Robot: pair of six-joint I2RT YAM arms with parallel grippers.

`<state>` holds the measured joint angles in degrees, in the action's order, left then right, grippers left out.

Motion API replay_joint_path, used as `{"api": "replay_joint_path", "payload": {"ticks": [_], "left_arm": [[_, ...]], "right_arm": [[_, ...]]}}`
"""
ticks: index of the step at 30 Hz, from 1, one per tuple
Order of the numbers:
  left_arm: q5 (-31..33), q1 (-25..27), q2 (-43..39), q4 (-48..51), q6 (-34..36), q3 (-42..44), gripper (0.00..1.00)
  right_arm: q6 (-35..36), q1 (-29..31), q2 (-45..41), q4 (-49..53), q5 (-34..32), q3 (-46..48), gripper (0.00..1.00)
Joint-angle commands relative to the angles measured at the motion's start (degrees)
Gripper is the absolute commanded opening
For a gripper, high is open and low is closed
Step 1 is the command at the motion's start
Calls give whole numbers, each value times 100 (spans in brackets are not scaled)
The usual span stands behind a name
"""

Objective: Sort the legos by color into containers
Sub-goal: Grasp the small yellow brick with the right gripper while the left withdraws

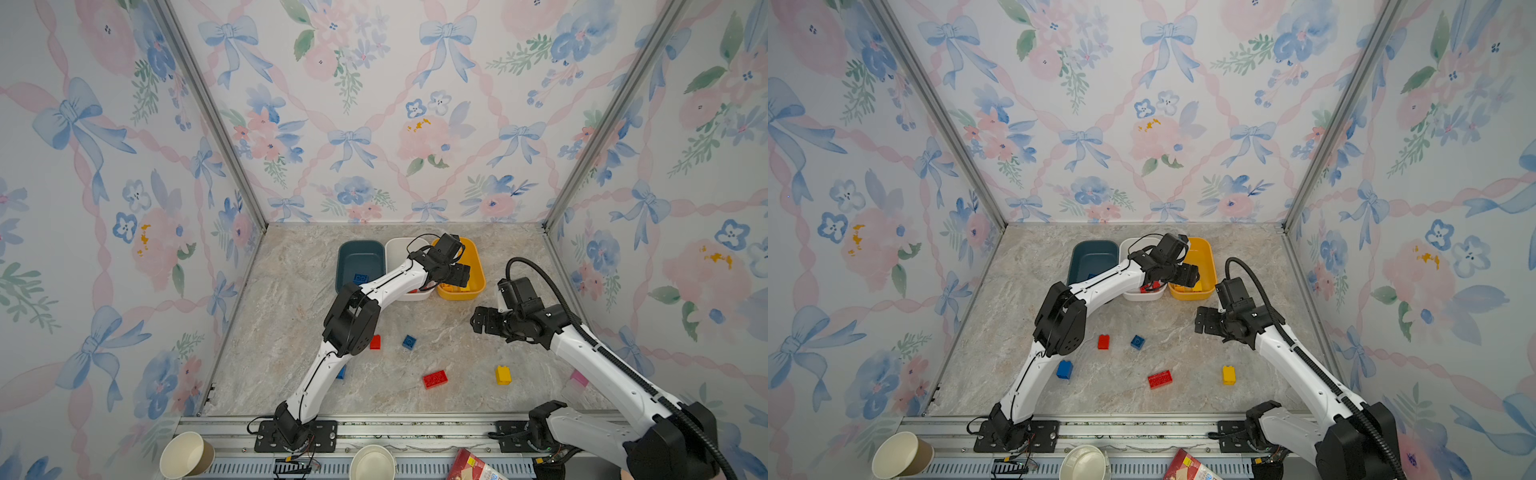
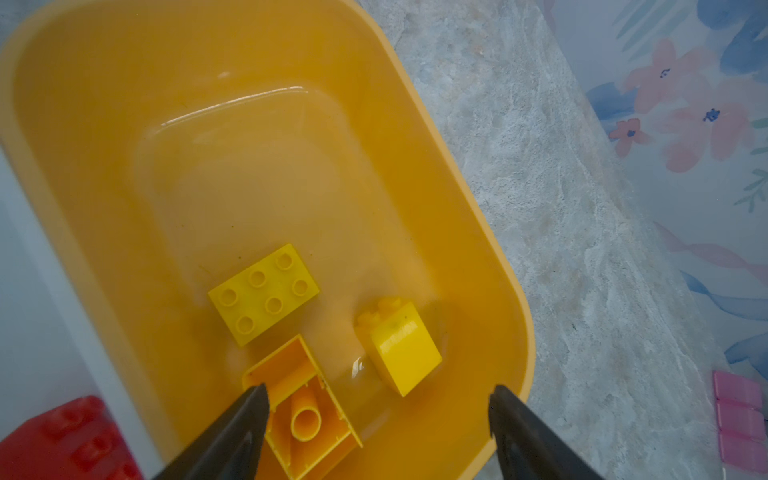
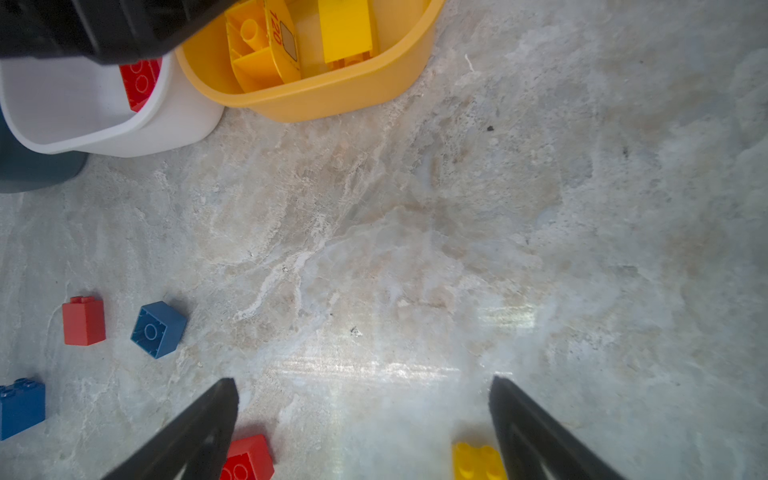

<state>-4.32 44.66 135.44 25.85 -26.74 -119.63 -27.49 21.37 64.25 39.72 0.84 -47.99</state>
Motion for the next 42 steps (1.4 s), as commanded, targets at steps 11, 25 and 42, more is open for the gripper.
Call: {"api": "replay_joint_path", "payload": {"ticks": [11,25,42], "left_arm": [[-8,12,-815,6,62,327,89],[-96,-106,-1892,-303,163,2027,95],[-201,-430,-2931,-976,-33,3705,97]], "right_arm": [[-218,-194,-163,246,8,267,97],[-551,-333,-290,624,59,988,97],[-1268,-336,-359,426,22,1750,98]]}}
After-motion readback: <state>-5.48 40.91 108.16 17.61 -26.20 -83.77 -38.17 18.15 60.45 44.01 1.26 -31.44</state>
